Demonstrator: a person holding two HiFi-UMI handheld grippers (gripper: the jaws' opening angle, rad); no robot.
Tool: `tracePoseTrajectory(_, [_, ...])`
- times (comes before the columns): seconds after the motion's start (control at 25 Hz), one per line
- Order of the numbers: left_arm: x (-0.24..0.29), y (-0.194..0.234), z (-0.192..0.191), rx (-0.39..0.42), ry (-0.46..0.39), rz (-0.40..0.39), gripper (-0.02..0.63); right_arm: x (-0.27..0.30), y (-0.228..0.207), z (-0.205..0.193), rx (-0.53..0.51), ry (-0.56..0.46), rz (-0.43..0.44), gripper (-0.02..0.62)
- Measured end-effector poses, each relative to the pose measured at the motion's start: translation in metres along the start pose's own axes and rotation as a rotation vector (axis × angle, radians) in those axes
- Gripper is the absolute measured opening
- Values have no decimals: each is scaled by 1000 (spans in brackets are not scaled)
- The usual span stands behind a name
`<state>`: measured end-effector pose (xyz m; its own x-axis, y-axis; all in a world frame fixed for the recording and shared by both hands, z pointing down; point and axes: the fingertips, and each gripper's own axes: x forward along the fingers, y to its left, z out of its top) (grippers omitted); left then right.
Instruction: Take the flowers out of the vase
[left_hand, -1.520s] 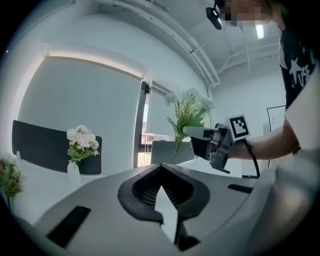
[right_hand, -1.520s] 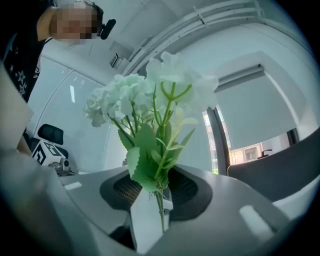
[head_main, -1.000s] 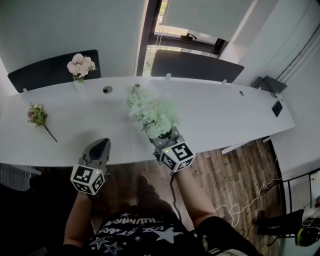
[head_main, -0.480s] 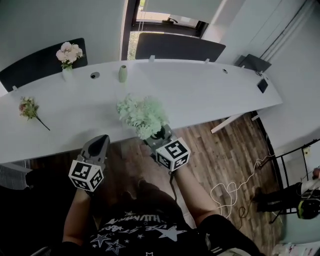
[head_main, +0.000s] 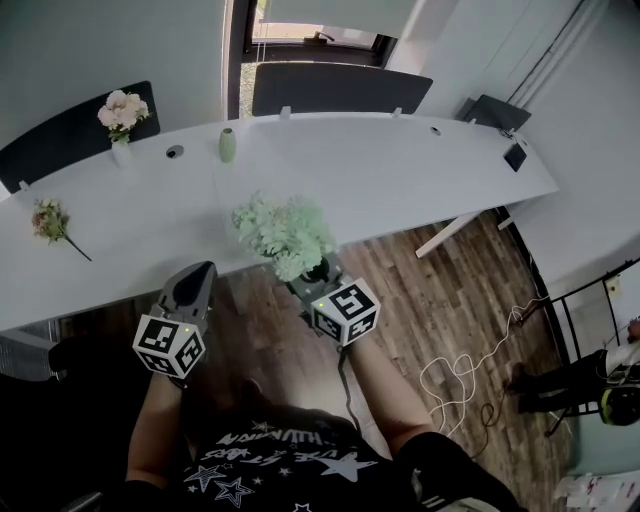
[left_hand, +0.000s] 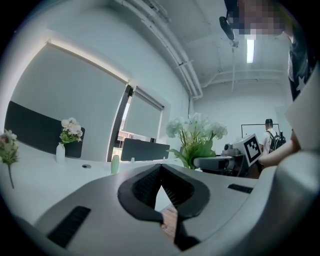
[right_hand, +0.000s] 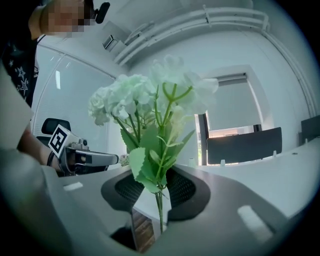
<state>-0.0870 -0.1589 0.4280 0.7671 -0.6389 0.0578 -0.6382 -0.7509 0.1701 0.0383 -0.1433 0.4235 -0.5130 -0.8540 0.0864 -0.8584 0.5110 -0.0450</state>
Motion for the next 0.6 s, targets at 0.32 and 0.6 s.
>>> tracePoseTrajectory(0.32, [-19, -64, -10, 28, 20, 17, 9, -69, 6, -4, 2, -5, -2, 104])
tracePoseTrajectory(0.6, [-56, -122, -28, 28, 39, 64, 9, -122, 29, -14, -27, 11, 52, 97])
